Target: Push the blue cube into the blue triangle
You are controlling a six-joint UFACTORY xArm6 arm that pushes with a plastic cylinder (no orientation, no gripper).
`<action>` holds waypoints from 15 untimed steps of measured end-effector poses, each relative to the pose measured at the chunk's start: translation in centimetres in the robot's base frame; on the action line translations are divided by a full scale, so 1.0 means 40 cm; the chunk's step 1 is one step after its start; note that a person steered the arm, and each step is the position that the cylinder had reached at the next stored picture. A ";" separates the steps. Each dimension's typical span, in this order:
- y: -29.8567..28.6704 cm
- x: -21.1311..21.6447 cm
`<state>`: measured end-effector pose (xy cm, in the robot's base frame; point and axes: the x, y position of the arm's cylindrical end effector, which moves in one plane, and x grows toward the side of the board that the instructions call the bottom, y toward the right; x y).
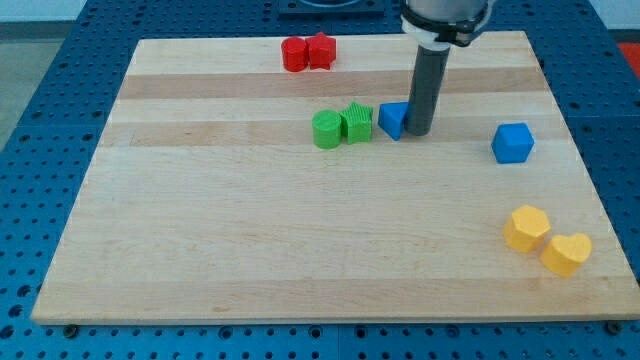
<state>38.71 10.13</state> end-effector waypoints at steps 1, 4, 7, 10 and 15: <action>-0.025 0.012; -0.021 0.086; 0.264 0.182; 0.407 0.110; 0.243 0.122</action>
<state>43.58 19.85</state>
